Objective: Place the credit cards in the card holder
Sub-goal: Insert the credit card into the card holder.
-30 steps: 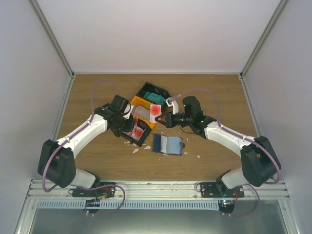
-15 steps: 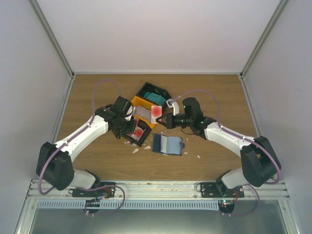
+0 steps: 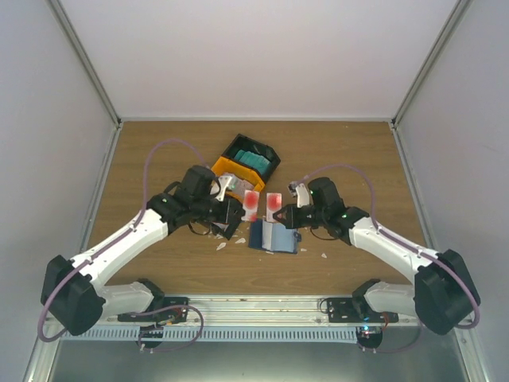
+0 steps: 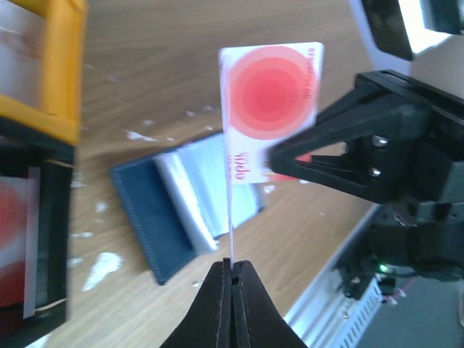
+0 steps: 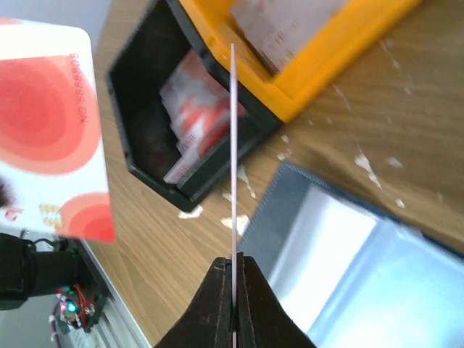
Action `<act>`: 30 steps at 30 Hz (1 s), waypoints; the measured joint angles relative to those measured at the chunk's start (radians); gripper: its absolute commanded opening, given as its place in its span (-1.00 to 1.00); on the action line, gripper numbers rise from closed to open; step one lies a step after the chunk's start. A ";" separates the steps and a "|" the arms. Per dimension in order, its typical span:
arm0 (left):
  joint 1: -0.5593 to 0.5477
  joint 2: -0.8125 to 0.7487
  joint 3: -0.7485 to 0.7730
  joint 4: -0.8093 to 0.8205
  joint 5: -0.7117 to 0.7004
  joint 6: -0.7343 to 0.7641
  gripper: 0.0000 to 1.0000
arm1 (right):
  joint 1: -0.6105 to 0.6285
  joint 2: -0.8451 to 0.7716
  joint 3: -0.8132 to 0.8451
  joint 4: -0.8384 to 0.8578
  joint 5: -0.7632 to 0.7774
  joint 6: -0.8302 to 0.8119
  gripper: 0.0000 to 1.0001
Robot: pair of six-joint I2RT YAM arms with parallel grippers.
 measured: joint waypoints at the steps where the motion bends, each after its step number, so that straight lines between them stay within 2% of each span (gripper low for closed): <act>1: -0.018 -0.001 -0.024 0.039 0.023 -0.024 -1.00 | 0.000 -0.015 -0.013 -0.023 0.014 0.003 -0.99; 6: -0.116 0.032 -0.150 0.216 0.058 -0.146 -1.00 | 0.000 -0.080 -0.073 -0.124 0.070 0.013 -0.99; 13: -0.229 0.195 -0.239 0.414 0.050 -0.266 -1.00 | 0.004 -0.091 -0.139 -0.191 0.053 0.010 -0.99; 24: -0.249 0.319 -0.239 0.526 -0.014 -0.323 -1.00 | 0.008 -0.024 -0.159 -0.248 0.130 0.029 -0.99; 30: -0.249 0.381 -0.214 0.532 -0.029 -0.323 -1.00 | 0.008 0.010 -0.169 -0.245 0.132 0.042 -0.99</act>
